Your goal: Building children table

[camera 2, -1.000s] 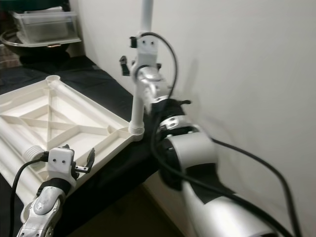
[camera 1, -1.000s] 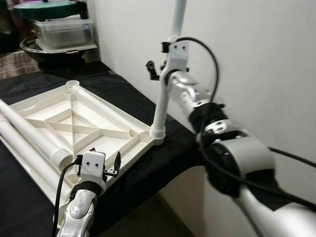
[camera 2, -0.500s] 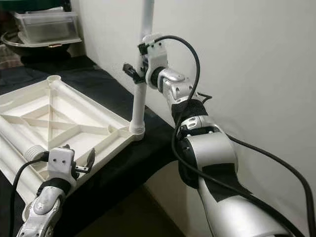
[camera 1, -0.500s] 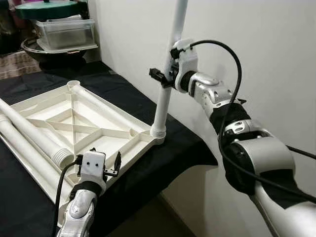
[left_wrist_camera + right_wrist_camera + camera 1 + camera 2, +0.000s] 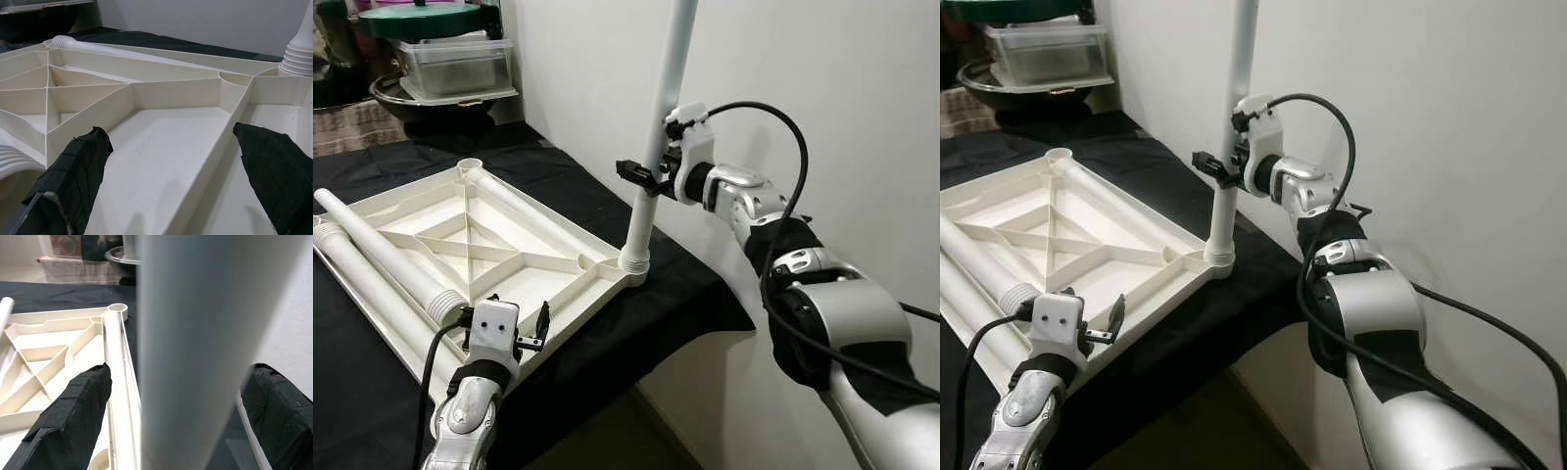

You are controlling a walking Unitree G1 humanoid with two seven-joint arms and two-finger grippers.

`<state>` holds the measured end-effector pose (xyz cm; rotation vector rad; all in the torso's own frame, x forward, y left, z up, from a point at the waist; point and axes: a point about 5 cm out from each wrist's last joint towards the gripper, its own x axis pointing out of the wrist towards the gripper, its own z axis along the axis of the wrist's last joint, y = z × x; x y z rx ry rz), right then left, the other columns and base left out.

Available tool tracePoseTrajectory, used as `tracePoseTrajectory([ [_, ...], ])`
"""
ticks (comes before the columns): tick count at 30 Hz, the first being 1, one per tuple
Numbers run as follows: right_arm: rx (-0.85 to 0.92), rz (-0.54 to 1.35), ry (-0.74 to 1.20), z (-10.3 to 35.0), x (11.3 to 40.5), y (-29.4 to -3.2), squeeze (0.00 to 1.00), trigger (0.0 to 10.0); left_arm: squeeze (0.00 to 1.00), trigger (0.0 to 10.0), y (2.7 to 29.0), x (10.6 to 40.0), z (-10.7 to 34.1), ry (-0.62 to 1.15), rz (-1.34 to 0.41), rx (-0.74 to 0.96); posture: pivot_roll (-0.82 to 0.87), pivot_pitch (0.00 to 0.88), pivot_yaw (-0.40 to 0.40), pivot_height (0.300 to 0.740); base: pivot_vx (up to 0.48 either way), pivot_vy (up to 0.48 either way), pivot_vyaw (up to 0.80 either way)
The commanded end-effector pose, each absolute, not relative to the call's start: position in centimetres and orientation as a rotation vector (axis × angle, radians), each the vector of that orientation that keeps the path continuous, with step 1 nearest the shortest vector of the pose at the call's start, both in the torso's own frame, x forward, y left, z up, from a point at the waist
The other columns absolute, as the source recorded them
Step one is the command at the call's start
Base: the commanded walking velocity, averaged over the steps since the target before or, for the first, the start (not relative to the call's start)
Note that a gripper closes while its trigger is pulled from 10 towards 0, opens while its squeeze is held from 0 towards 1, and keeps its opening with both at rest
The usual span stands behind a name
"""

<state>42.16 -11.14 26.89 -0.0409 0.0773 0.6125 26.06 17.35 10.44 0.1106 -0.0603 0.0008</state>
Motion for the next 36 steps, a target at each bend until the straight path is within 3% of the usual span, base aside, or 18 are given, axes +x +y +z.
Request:
tracePoseTrajectory([
  [1, -0.05, 0.606, 0.087, 26.4, 42.1, -11.6, 0.0, 10.0, 0.0, 10.0, 17.4, 25.7, 9.8, -0.026, -0.003, 0.118, 0.05, 0.0, -0.115, 0.74, 0.0, 0.0, 0.0],
  [2, -0.047, 0.613, 0.089, 26.3, 42.1, -11.6, 0.0, 5.0, 0.0, 10.0, 17.4, 25.7, 9.8, -0.026, -0.003, 0.119, 0.05, 0.0, -0.115, 0.74, 0.0, 0.0, 0.0],
  [3, -0.047, 0.613, 0.089, 26.3, 42.1, -11.6, 0.0, 5.0, 0.0, 10.0, 17.4, 25.7, 9.8, -0.026, -0.003, 0.119, 0.05, 0.0, -0.115, 0.74, 0.0, 0.0, 0.0],
  [4, -0.047, 0.618, 0.094, 25.9, 42.1, -11.7, 0.0, 1.9, 0.0, 10.0, 17.5, 25.7, 9.8, -0.025, -0.004, 0.121, 0.06, 0.0, -0.113, 0.74, 0.0, 0.0, 0.0],
  [5, -0.047, 0.618, 0.094, 25.9, 42.1, -11.7, 0.0, 1.9, 0.0, 10.0, 17.5, 25.7, 9.8, -0.025, -0.004, 0.121, 0.06, 0.0, -0.113, 0.74, 0.0, 0.0, 0.0],
  [6, -0.05, 0.619, 0.094, 25.7, 42.0, -11.8, 0.0, 0.0, 0.0, 10.0, 17.5, 25.7, 9.9, -0.025, -0.004, 0.122, 0.06, 0.0, -0.113, 0.74, 0.0, 0.0, 0.0],
  [14, -0.013, 0.57, 0.097, 25.2, 42.1, -12.2, 0.0, 0.0, 0.0, 10.0, 17.6, 25.6, 9.9, -0.026, -0.005, 0.124, 0.06, 0.0, -0.114, 0.74, 0.0, 0.0, 0.0],
  [23, 0.097, 0.16, 0.168, 23.1, 42.6, -12.3, 0.0, 0.0, 0.0, 10.0, 17.5, 25.4, 9.8, -0.02, -0.003, 0.12, 0.06, 0.0, -0.11, 0.74, 0.0, 0.0, 0.0],
  [25, 0.137, 0.102, 0.183, 22.7, 42.5, -11.6, 0.0, 0.0, 0.0, 10.0, 17.3, 25.5, 9.8, -0.02, -0.009, 0.119, 0.05, 0.0, -0.108, 0.74, 0.0, 0.0, 0.0],
  [28, 0.19, 0.025, 0.226, 22.0, 41.9, -7.7, 0.0, 0.0, 0.0, 10.0, 17.2, 25.8, 10.0, -0.025, -0.017, 0.12, 0.05, 0.0, -0.108, 0.74, 0.0, 0.0, 0.0],
  [29, 0.19, 0.025, 0.226, 22.0, 41.9, -7.7, 0.0, 0.0, 0.0, 10.0, 17.2, 25.8, 10.0, -0.025, -0.017, 0.12, 0.05, 0.0, -0.108, 0.74, 0.0, 0.0, 0.0],
  [33, 0.186, 0.115, 0.248, 22.3, 40.9, -2.9, 0.0, 0.0, 0.0, 10.0, 17.2, 26.1, 10.1, -0.03, -0.015, 0.122, 0.06, 0.0, -0.12, 0.74, 0.0, 0.0, 0.0],
  [34, 0.186, 0.115, 0.248, 22.3, 40.9, -2.9, 0.0, 0.0, 0.0, 10.0, 17.2, 26.1, 10.1, -0.03, -0.015, 0.122, 0.06, 0.0, -0.12, 0.74, 0.0, 0.0, 0.0],
  [35, 0.186, 0.139, 0.241, 22.6, 40.8, -2.2, 0.0, 10.0, 0.0, 10.0, 17.1, 26.1, 10.1, -0.031, -0.013, 0.12, 0.06, 0.0, -0.126, 0.74, 0.0, 0.0, 0.0],
  [36, 0.186, 0.139, 0.241, 22.6, 40.8, -2.2, 0.0, 10.0, 0.0, 10.0, 17.1, 26.1, 10.1, -0.031, -0.013, 0.12, 0.06, 0.0, -0.126, 0.74, 0.0, 0.0, 0.0],
])
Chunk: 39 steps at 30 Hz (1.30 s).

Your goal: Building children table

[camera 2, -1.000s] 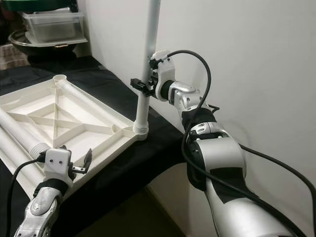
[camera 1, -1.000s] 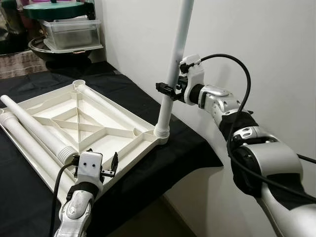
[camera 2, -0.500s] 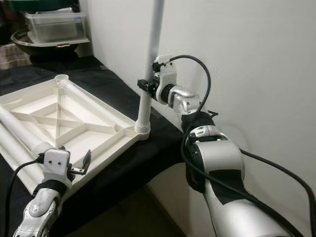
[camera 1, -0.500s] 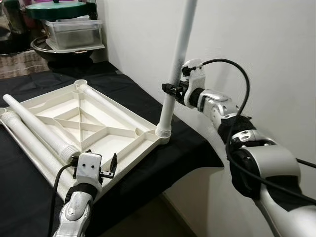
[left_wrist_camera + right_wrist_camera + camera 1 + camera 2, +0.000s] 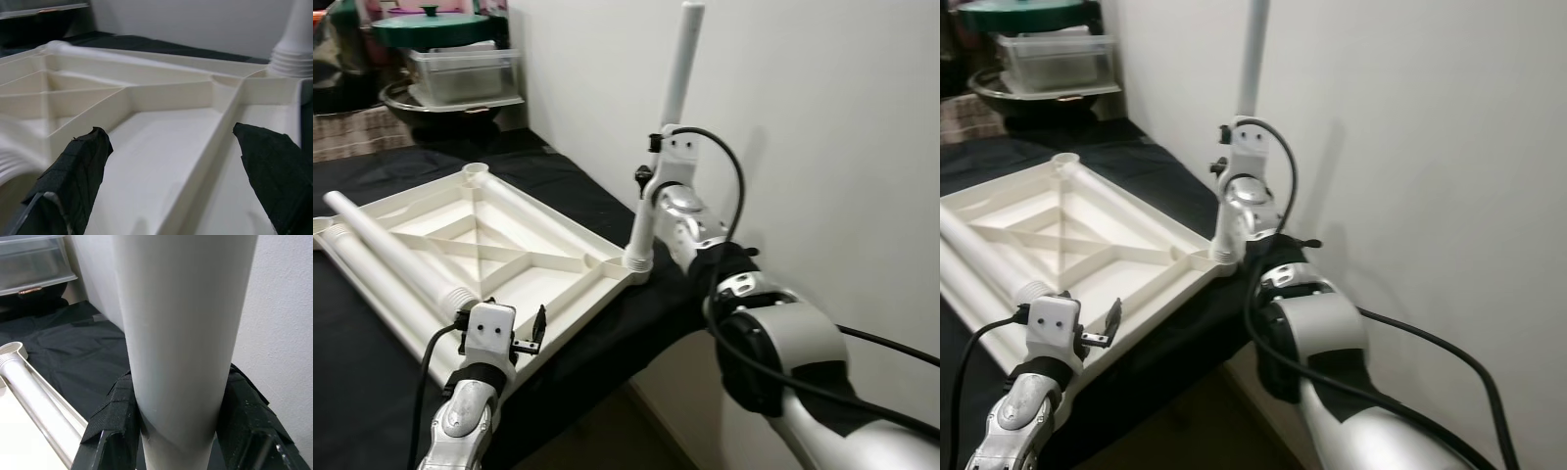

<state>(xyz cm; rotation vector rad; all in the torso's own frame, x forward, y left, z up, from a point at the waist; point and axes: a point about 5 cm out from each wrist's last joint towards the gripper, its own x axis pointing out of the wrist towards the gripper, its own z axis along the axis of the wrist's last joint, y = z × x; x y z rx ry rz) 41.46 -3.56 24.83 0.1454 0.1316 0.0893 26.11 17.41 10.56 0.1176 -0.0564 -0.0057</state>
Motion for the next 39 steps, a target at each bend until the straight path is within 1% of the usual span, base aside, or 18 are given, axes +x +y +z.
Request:
tracePoseTrajectory([
  [1, 0.186, 0.148, 0.235, 22.8, 40.8, -2.0, 0.0, 10.0, 0.0, 10.0, 17.1, 26.1, 10.0, -0.031, -0.011, 0.119, 0.06, 0.0, -0.127, 0.74, 0.0, 0.0, 0.0],
  [4, 0.181, 0.151, 0.231, 23.1, 40.8, -1.8, 0.0, 10.0, 0.0, 10.0, 17.0, 26.0, 10.0, -0.03, -0.01, 0.116, 0.06, 0.0, -0.129, 0.74, 0.0, 0.0, 0.0],
  [5, 0.189, 0.147, 0.209, 23.5, 40.9, -2.1, 1.0, 10.0, 0.0, 10.0, 16.9, 25.9, 9.9, -0.029, -0.009, 0.114, 0.06, 0.0, -0.131, 0.74, 0.0, 0.0, 0.0],
  [6, 0.201, 0.144, 0.183, 24.0, 41.1, -2.7, 1.0, 10.0, 0.0, 10.0, 16.9, 25.9, 9.9, -0.028, -0.008, 0.113, 0.06, 0.0, -0.132, 0.74, 0.0, 0.0, 0.0],
  [7, 0.201, 0.144, 0.183, 24.0, 41.1, -2.7, 1.0, 10.0, 0.0, 10.0, 16.9, 25.9, 9.9, -0.028, -0.008, 0.113, 0.06, 0.0, -0.132, 0.74, 0.0, 0.0, 0.0],
  [8, 0.209, 0.127, 0.15, 24.7, 41.5, -3.7, 1.0, 10.0, 0.0, 10.0, 16.9, 25.8, 9.7, -0.026, -0.007, 0.111, 0.06, 0.0, -0.131, 0.74, 0.0, 0.0, 0.0],
  [11, 0.206, 0.122, 0.146, 24.8, 41.6, -4.0, 1.0, 10.0, 0.0, 10.0, 16.9, 25.8, 9.7, -0.026, -0.007, 0.11, 0.06, 0.0, -0.131, 0.74, 0.0, 0.0, 0.0],
  [12, 0.177, 0.167, 0.057, 26.3, 42.1, -6.2, 0.0, 10.0, 0.0, 10.0, 16.9, 25.8, 9.7, -0.026, -0.007, 0.108, 0.05, 0.0, -0.125, 0.74, 0.0, 0.0, 0.0],
  [13, 0.177, 0.167, 0.057, 26.3, 42.1, -6.2, 0.0, 10.0, 0.0, 10.0, 16.9, 25.8, 9.7, -0.026, -0.007, 0.108, 0.05, 0.0, -0.125, 0.74, 0.0, 0.0, 0.0],
  [14, 0.13, 0.255, 0.019, 26.7, 42.3, -7.4, 0.0, 10.0, 0.0, 10.0, 16.8, 25.9, 9.7, -0.027, -0.01, 0.107, 0.04, 0.0, -0.121, 0.74, 0.0, 0.0, 0.0],
  [16, 0.075, 0.355, -0.001, 26.9, 42.3, -8.5, 0.0, 10.0, 0.0, 10.0, 16.8, 25.9, 9.8, -0.028, -0.014, 0.106, 0.04, 0.0, -0.12, 0.74, 0.0, 0.0, 0.0],
  [17, 0.042, 0.437, 0.002, 26.5, 42.2, -9.8, 0.0, 10.0, 0.0, 10.0, 16.8, 26.0, 9.7, -0.027, -0.016, 0.106, 0.04, 0.0, -0.116, 0.74, 0.0, 0.0, 0.0],
  [18, 0.042, 0.437, 0.002, 26.5, 42.2, -9.8, 0.0, 10.0, 0.0, 10.0, 16.8, 26.0, 9.7, -0.027, -0.016, 0.106, 0.04, 0.0, -0.116, 0.74, 0.0, 0.0, 0.0],
  [19, 0.025, 0.505, 0.016, 25.9, 42.1, -10.6, 0.0, 10.0, 0.0, 10.0, 16.8, 26.0, 9.7, -0.026, -0.018, 0.107, 0.04, 0.0, -0.113, 0.74, 0.0, 0.0, 0.0],
  [20, 0.025, 0.505, 0.016, 25.9, 42.1, -10.6, 0.0, 10.0, 0.0, 10.0, 16.8, 26.0, 9.7, -0.026, -0.018, 0.107, 0.04, 0.0, -0.113, 0.74, 0.0, 0.0, 0.0],
  [23, -0.022, 0.632, 0.081, 23.9, 41.5, -11.4, 0.0, 10.0, 0.0, 10.0, 16.7, 26.0, 9.7, -0.024, -0.023, 0.107, 0.03, 0.0, -0.108, 0.74, 0.0, 0.0, 0.0],
  [29, -0.049, 0.648, 0.123, 22.4, 41.3, -11.6, 0.0, 10.0, 0.0, 10.0, 16.6, 26.1, 9.8, -0.027, -0.025, 0.107, 0.05, 0.0, -0.112, 0.74, 0.0, 0.0, 0.0],
  [39, -0.043, 0.651, 0.118, 22.5, 41.4, -10.9, 0.0, 10.0, 0.0, 10.0, 17.1, 25.9, 9.9, -0.026, -0.015, 0.115, 0.07, 0.0, -0.12, 0.74, 0.0, 0.0, 0.0],
])
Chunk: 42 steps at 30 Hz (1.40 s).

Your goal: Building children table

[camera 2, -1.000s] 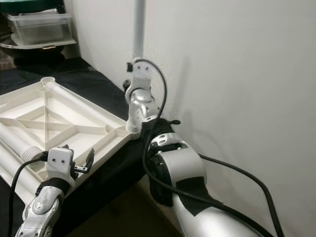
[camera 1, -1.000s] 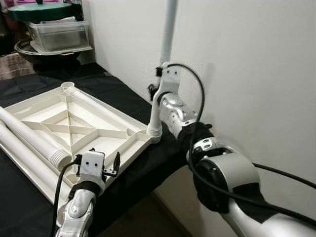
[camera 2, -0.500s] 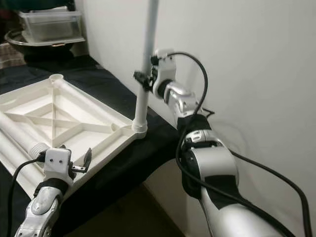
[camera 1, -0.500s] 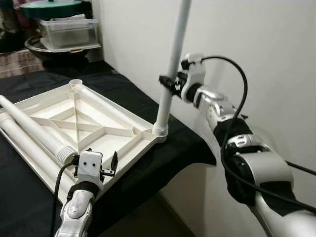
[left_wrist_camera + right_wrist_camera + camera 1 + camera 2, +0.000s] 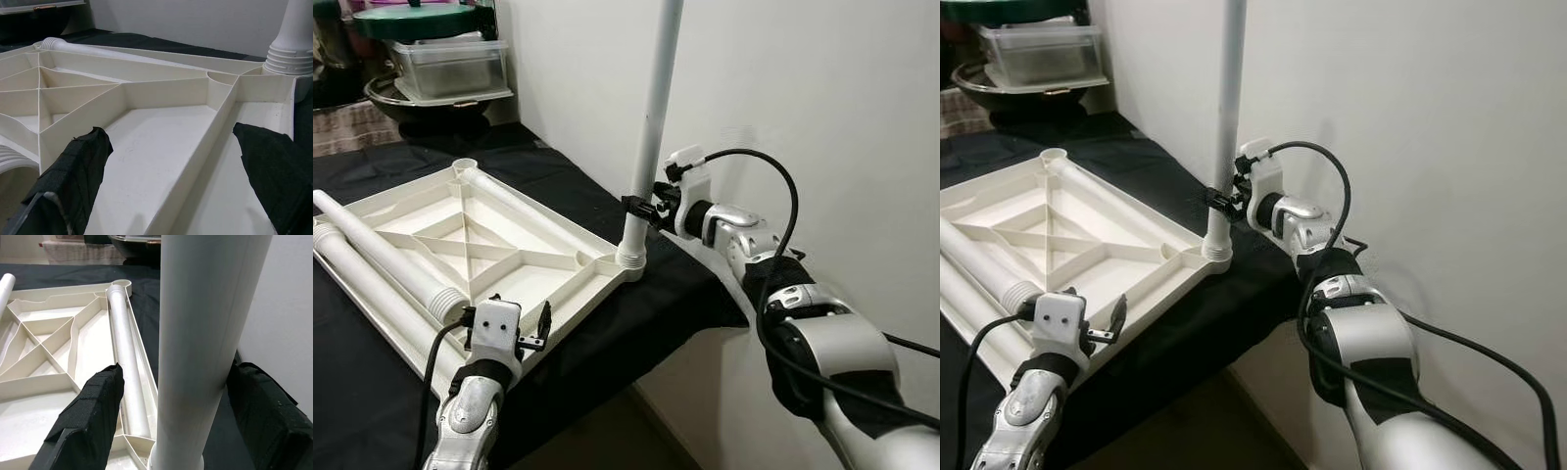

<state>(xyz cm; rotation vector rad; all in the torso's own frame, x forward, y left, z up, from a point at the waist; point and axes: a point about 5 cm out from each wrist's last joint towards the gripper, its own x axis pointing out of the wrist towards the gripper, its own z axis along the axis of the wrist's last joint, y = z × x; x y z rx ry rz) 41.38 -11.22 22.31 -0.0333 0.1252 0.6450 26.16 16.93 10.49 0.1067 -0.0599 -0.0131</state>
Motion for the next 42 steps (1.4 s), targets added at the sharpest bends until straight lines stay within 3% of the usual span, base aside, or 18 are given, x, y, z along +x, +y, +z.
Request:
tracePoseTrajectory([
  [1, -0.043, 0.651, 0.118, 22.5, 41.4, -10.9, 0.0, 10.0, 0.0, 10.0, 17.1, 25.9, 9.9, -0.026, -0.015, 0.115, 0.07, 0.0, -0.12, 0.74, 0.0, 0.0, 0.0],
  [12, -0.063, 0.57, 0.105, 21.5, 41.5, -11.6, 0.0, 10.0, 0.0, 10.0, 17.2, 25.6, 9.8, -0.021, -0.011, 0.12, 0.08, 0.0, -0.119, 0.74, 0.0, 0.0, 0.0],
  [22, -0.003, 0.563, 0.047, 21.5, 41.4, -10.0, 0.0, 10.0, 0.0, 10.0, 17.3, 25.6, 10.0, -0.021, -0.014, 0.124, 0.09, 0.0, -0.115, 0.74, 0.0, 0.0, 0.0],
  [23, -0.006, 0.559, 0.046, 21.4, 41.4, -9.9, 0.0, 4.7, 0.0, 10.0, 17.3, 25.6, 10.0, -0.021, -0.014, 0.123, 0.09, 0.0, -0.116, 0.74, 0.0, 0.0, 0.0],
  [24, -0.008, 0.562, 0.045, 21.3, 41.3, -9.7, 0.0, 3.0, 0.0, 10.0, 17.2, 25.6, 10.0, -0.022, -0.014, 0.122, 0.09, 0.0, -0.116, 0.74, 0.0, 0.0, 0.0],
  [25, -0.008, 0.562, 0.045, 21.3, 41.3, -9.7, 0.0, 3.0, 0.0, 10.0, 17.2, 25.6, 10.0, -0.022, -0.014, 0.122, 0.09, 0.0, -0.116, 0.74, 0.0, 0.0, 0.0],
  [26, -0.011, 0.563, 0.043, 21.2, 41.3, -9.6, 0.0, 0.0, 0.0, 10.0, 17.2, 25.6, 10.0, -0.021, -0.015, 0.121, 0.09, 0.0, -0.116, 0.74, 0.0, 0.0, 0.0],
  [34, -0.025, 0.532, 0.043, 20.9, 41.3, -9.9, 0.0, 0.0, 0.0, 10.0, 17.2, 25.5, 10.0, -0.019, -0.016, 0.12, 0.09, 0.0, -0.117, 0.74, 0.0, 0.0, 0.0],
  [37, -0.055, 0.287, 0.138, 19.9, 41.7, -11.3, 0.0, 0.0, 0.0, 10.0, 17.2, 25.5, 10.0, -0.018, -0.018, 0.119, 0.08, 0.0, -0.11, 0.74, 0.0, 0.0, 0.0],
  [42, -0.075, 0.088, 0.213, 18.8, 41.7, -12.4, 0.0, 0.0, 0.0, 10.0, 17.1, 25.5, 9.9, -0.015, -0.022, 0.12, 0.08, 0.0, -0.108, 0.74, 0.0, 0.0, 0.0],
])
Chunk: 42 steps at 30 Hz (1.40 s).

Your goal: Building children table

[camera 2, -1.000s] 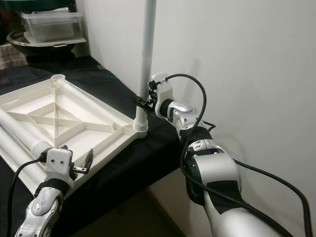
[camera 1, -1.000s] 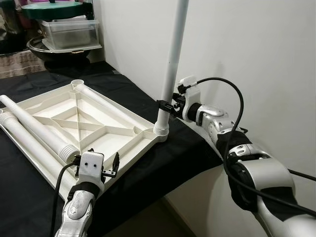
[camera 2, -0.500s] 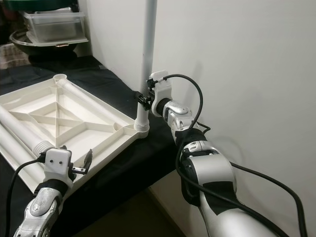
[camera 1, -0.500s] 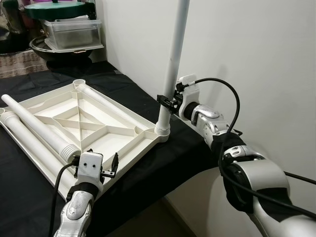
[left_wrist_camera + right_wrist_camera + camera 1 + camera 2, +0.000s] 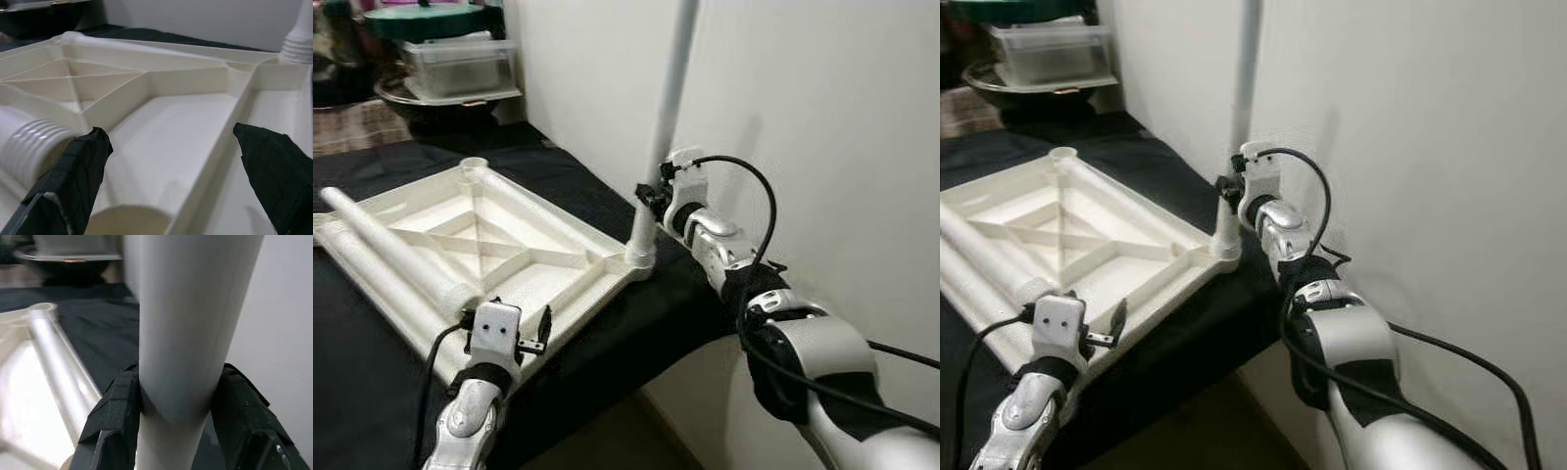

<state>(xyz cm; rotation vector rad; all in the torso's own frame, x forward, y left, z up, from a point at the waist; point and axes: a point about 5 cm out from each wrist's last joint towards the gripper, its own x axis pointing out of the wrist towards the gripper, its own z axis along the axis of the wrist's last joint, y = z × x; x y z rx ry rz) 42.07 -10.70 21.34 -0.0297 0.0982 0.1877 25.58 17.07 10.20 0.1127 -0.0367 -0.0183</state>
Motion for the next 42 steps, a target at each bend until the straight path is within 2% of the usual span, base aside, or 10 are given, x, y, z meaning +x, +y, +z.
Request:
tracePoseTrajectory([
  [1, -0.042, 0.004, 0.237, 18.3, 41.5, -12.6, 0.0, 0.0, 0.0, 10.0, 17.1, 25.5, 9.9, -0.015, -0.025, 0.12, 0.08, 0.0, -0.108, 0.74, 0.0, 0.0, 0.0],
  [14, 0.181, 0.031, 0.272, 19.6, 40.1, -2.4, 0.0, 0.0, 0.0, 10.0, 16.9, 26.0, 10.5, -0.042, -0.041, 0.115, 0.08, 0.0, -0.105, 0.74, 0.0, 0.0, 0.0],
  [15, 0.185, 0.06, 0.275, 19.9, 40.0, -1.8, 0.0, 3.3, 0.0, 10.0, 16.9, 25.9, 10.5, -0.044, -0.041, 0.115, 0.08, 0.0, -0.108, 0.74, 0.0, 0.0, 0.0],
  [17, 0.185, 0.06, 0.275, 19.9, 40.0, -1.8, 0.0, 3.3, 0.0, 10.0, 16.9, 25.9, 10.5, -0.044, -0.041, 0.115, 0.08, 0.0, -0.108, 0.74, 0.0, 0.0, 0.0],
  [18, 0.183, 0.079, 0.27, 20.1, 39.9, -1.4, 0.0, 10.0, 0.0, 10.0, 17.0, 25.9, 10.5, -0.046, -0.04, 0.114, 0.08, 0.0, -0.11, 0.74, 0.0, 0.0, 0.0],
  [22, 0.19, 0.09, 0.245, 20.7, 40.0, -1.4, 0.0, 10.0, 0.0, 10.0, 17.0, 25.9, 10.5, -0.049, -0.041, 0.111, 0.08, 0.0, -0.113, 0.74, 0.0, 0.0, 0.0],
  [23, 0.198, 0.088, 0.222, 21.0, 40.2, -1.8, 1.0, 10.0, 0.0, 10.0, 16.9, 25.9, 10.5, -0.05, -0.042, 0.109, 0.08, 0.0, -0.113, 0.74, 0.0, 0.0, 0.0],
  [28, 0.201, 0.094, 0.152, 22.3, 40.9, -3.2, 1.0, 10.0, 0.0, 10.0, 16.8, 26.0, 10.6, -0.056, -0.047, 0.104, 0.08, 0.0, -0.109, 0.74, 0.0, 0.0, 0.0],
  [29, 0.189, 0.108, 0.127, 22.8, 41.2, -4.0, 0.0, 10.0, 0.0, 10.0, 16.7, 26.0, 10.6, -0.057, -0.05, 0.103, 0.08, 0.0, -0.109, 0.74, 0.0, 0.0, 0.0],
  [42, 0.147, 0.426, 0.003, 23.4, 41.8, -8.7, 0.0, 10.0, 0.0, 10.0, 16.3, 25.7, 10.7, -0.06, -0.119, 0.081, 0.07, 0.0, -0.098, 0.74, 0.0, 0.0, 0.0],
])
